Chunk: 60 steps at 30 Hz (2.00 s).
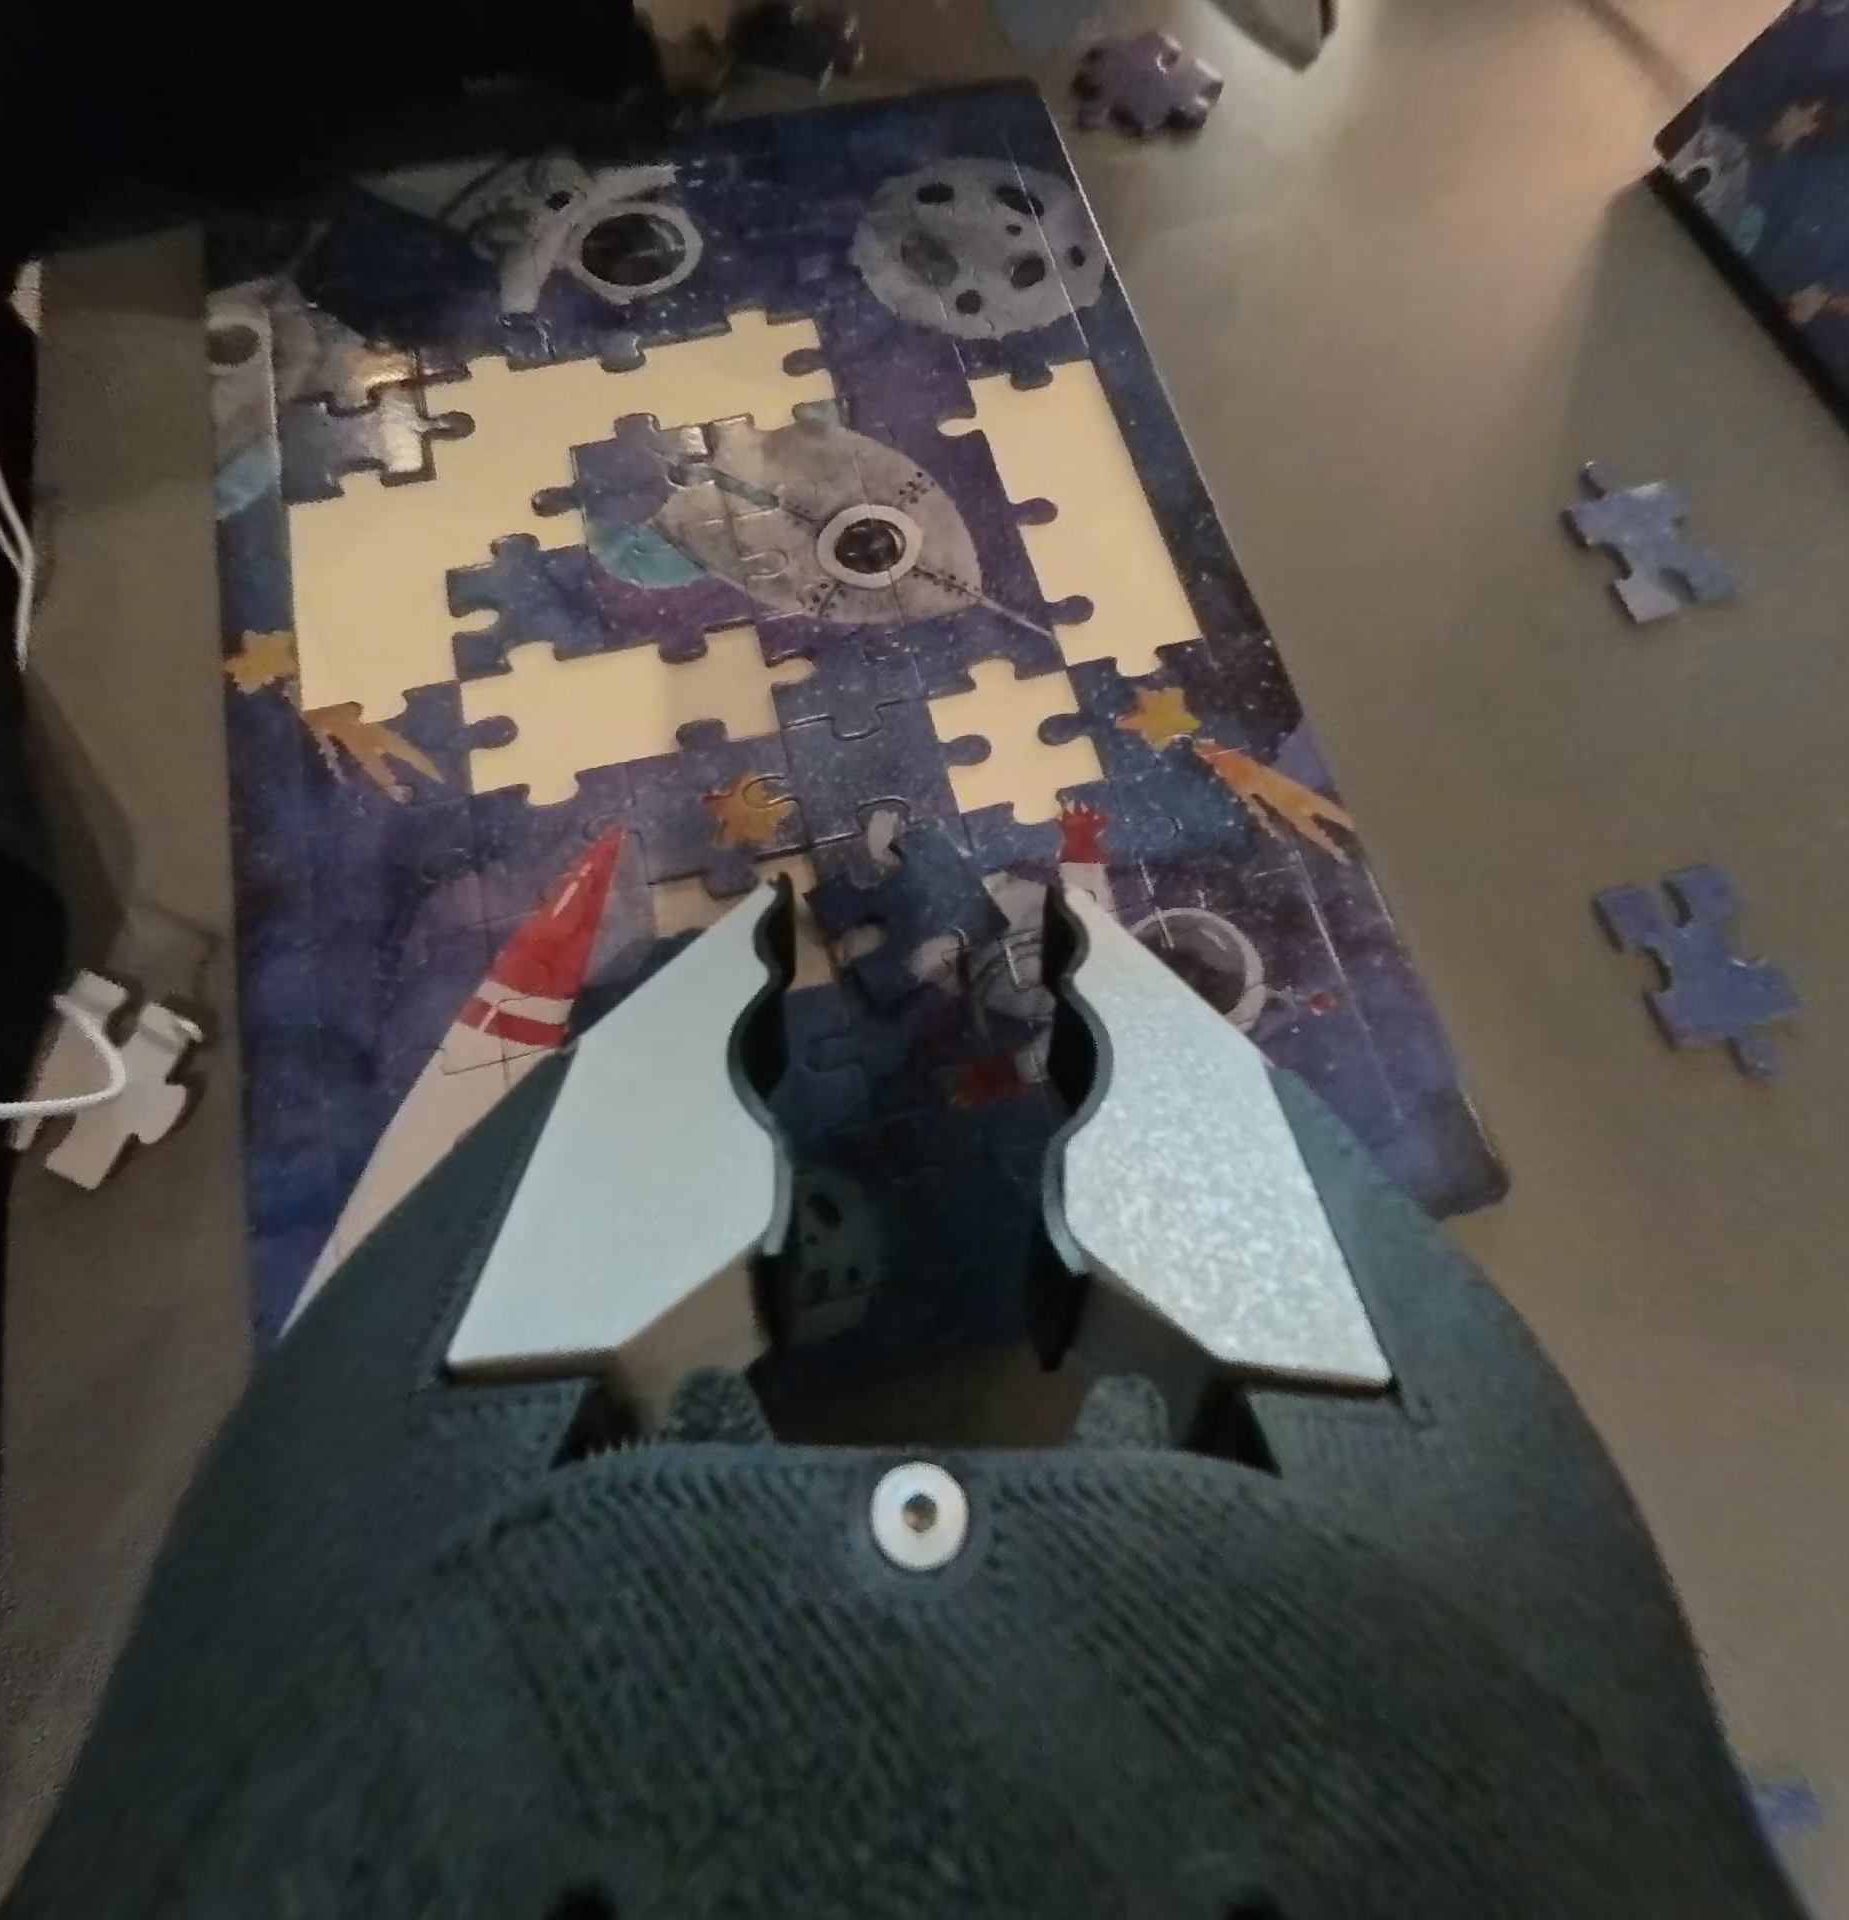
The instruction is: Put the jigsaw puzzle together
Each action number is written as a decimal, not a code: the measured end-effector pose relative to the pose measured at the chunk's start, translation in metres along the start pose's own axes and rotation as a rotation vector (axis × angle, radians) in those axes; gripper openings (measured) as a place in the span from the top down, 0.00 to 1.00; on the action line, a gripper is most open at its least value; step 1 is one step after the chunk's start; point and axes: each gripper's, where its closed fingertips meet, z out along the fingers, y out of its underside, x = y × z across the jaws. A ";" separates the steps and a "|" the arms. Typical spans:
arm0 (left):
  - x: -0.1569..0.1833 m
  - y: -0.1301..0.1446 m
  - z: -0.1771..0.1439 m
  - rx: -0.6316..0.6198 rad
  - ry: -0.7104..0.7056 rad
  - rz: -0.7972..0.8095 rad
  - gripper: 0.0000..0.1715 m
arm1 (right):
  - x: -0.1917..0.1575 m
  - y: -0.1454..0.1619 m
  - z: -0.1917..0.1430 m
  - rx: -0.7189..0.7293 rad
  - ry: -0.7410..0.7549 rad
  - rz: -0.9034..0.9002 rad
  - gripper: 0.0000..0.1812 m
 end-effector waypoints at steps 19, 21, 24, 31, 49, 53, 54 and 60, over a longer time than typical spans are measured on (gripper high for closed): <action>-0.087 0.004 -0.065 0.183 -0.338 0.011 0.98 | 0.002 0.000 -0.001 -0.014 0.030 0.011 0.80; -0.085 0.001 -0.065 0.200 -0.332 0.011 0.99 | 0.001 0.000 -0.002 -0.019 0.036 0.003 0.81; -0.086 0.003 -0.064 0.199 -0.324 -0.003 0.99 | -0.002 0.000 -0.002 -0.022 0.031 0.000 0.82; -0.085 0.007 -0.059 0.182 -0.307 -0.018 0.98 | -0.012 -0.001 -0.004 -0.021 -0.001 -0.014 0.84; -0.071 0.009 -0.049 0.153 -0.253 -0.008 0.98 | -0.015 -0.017 -0.011 0.080 0.003 -0.053 0.78; -0.068 0.010 -0.047 0.147 -0.247 0.000 0.98 | -0.021 -0.025 -0.014 0.121 0.005 -0.115 0.80; -0.068 0.010 -0.046 0.146 -0.246 0.001 0.98 | -0.020 -0.024 -0.014 0.117 0.010 -0.113 0.79; -0.068 0.010 -0.046 0.146 -0.242 -0.003 0.98 | -0.010 -0.018 -0.014 0.092 0.043 -0.078 0.79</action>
